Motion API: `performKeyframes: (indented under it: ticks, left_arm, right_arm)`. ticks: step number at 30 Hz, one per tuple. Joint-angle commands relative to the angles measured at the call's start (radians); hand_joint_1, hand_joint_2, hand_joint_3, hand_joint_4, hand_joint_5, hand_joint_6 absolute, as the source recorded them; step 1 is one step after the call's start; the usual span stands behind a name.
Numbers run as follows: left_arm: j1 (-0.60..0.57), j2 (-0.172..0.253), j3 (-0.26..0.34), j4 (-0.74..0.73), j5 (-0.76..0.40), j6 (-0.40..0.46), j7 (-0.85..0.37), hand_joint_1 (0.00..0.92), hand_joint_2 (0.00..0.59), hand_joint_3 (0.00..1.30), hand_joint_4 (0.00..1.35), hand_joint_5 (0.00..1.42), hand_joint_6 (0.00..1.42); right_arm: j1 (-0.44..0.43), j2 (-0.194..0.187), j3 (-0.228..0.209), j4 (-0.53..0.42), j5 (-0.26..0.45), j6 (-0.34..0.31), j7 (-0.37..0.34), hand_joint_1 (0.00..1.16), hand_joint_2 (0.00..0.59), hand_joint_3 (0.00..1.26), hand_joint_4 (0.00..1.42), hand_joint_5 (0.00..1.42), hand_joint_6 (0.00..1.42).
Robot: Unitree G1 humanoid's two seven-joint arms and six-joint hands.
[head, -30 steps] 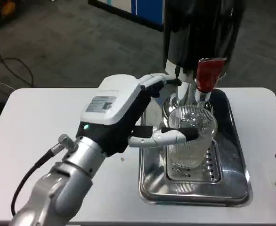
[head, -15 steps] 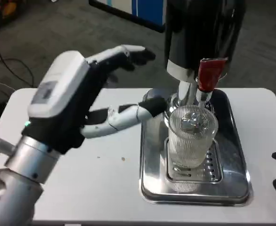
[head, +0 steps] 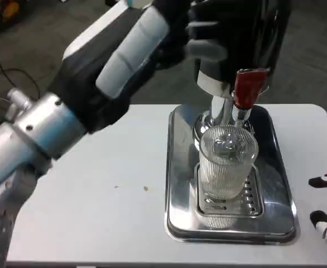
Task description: Grasp the cup under the faucet to collect the drink, then remove the cup.
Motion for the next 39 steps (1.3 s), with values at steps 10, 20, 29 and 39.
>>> performKeyframes:
  ticks: [10,20,29,39]
  left_arm:
    - [-0.284,-0.083,-0.071,0.256,-0.047,0.123,-0.023,0.0,0.074,0.07,0.01,0.12,0.18]
    - [-0.29,-0.074,-0.171,0.443,0.107,0.049,-0.137,0.0,0.069,0.05,0.0,0.09,0.16]
    - [-0.282,-0.05,-0.21,0.489,0.192,0.019,-0.218,0.0,0.07,0.05,0.0,0.09,0.16]
    - [-0.258,-0.001,-0.24,0.472,0.275,-0.009,-0.279,0.0,0.073,0.1,0.01,0.09,0.16]
  right_arm:
    - [0.022,0.009,-0.009,-0.039,0.009,0.002,-0.014,0.3,0.454,0.17,0.07,0.08,0.0]
    - [0.043,0.011,-0.032,-0.043,0.026,-0.007,-0.017,0.3,0.454,0.18,0.07,0.09,0.0]
    - [0.058,0.008,-0.043,-0.043,0.042,-0.012,-0.017,0.3,0.454,0.18,0.07,0.09,0.0]
    - [0.056,0.008,-0.037,-0.047,0.052,-0.004,-0.01,0.3,0.454,0.18,0.07,0.09,0.0]
